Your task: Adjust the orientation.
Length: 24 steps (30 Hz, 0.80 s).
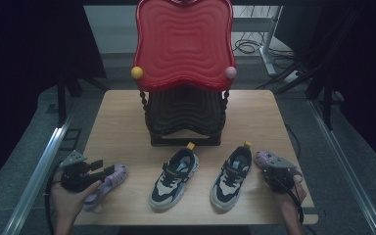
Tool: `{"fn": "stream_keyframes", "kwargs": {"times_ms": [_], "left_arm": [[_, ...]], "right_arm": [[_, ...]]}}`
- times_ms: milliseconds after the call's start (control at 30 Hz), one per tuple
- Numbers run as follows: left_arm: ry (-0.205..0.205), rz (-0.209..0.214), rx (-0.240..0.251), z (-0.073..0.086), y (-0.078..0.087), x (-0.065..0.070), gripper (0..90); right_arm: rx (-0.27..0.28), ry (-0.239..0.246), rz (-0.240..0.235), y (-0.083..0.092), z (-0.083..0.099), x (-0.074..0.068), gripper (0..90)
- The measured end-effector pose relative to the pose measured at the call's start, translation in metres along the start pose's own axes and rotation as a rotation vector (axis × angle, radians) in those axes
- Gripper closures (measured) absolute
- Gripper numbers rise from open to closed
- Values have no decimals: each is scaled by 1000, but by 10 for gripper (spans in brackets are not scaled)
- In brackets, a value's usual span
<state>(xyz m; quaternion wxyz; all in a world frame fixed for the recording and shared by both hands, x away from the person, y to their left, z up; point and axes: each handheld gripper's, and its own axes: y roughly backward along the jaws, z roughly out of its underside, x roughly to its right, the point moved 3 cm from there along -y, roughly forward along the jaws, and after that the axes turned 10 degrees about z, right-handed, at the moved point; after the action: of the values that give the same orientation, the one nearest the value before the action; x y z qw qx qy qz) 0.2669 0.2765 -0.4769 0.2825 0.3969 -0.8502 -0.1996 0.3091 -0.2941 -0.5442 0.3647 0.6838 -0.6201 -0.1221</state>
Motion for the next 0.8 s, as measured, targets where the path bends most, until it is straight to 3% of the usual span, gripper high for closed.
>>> {"fn": "stream_keyframes", "kwargs": {"times_ms": [100,167,300,467,567,733,767,800], "left_arm": [[-1,2,-4,0,-1,0,434],[-1,3,-9,1,-2,0,434],[0,2,-7,1,-1,0,434],[2,-1,-3,1,1,-2,434],[3,-3,-4,1,1,-2,434],[7,-8,2,1,4,-5,434],[7,-8,2,1,4,-5,434],[9,-10,4,1,5,-5,434]], "right_arm": [[-3,52,68,0,-3,-7,900],[-2,78,74,-1,-5,-14,900],[0,61,46,-2,-5,-16,900],[37,-16,-8,7,-7,-6,900],[54,-34,-5,12,-8,0,900],[129,-118,-12,34,-9,28,881],[129,-118,-12,34,-9,28,881],[160,-141,-17,42,-8,38,847]]}}
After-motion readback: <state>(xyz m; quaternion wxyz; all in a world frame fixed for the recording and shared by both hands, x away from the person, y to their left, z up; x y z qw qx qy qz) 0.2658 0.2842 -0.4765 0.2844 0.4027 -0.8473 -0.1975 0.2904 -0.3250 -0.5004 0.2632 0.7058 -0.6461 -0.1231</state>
